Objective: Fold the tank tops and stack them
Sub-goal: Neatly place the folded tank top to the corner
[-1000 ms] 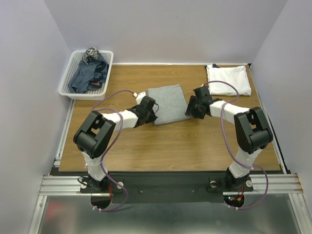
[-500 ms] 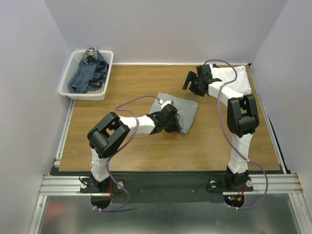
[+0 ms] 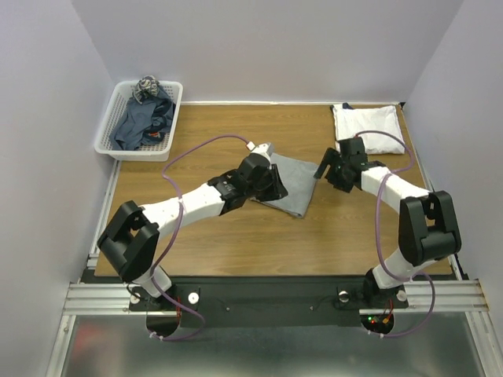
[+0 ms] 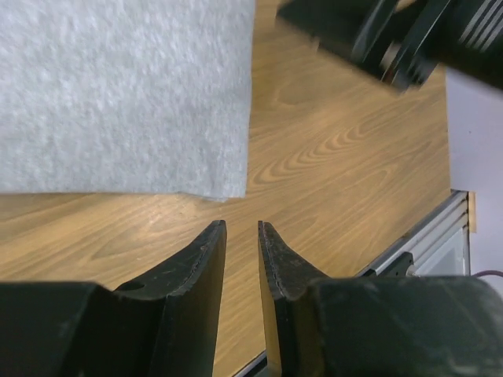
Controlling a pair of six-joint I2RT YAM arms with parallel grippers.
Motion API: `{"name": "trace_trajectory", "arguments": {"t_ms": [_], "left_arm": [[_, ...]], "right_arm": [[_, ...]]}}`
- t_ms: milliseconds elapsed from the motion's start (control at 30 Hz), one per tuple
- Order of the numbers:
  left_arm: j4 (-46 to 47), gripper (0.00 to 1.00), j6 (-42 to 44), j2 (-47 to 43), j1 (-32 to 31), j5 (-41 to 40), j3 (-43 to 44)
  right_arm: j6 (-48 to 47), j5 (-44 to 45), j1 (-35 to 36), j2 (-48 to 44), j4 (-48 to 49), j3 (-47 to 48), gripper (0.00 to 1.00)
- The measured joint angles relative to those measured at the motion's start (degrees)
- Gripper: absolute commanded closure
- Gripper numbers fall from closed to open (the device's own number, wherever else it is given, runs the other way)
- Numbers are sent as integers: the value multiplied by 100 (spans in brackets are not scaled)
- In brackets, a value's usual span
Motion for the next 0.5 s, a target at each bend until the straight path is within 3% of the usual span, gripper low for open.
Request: {"name": "trace_trajectory", "arguments": {"t_ms": [233,500], "left_arm": [[-280,66,254,-20,363,7,37],[-407,66,407,-133,743,107,13]], "right_arm": [[402,-595,219,170,262,-616,20],[852,-737,494,382,984,-719,43]]}}
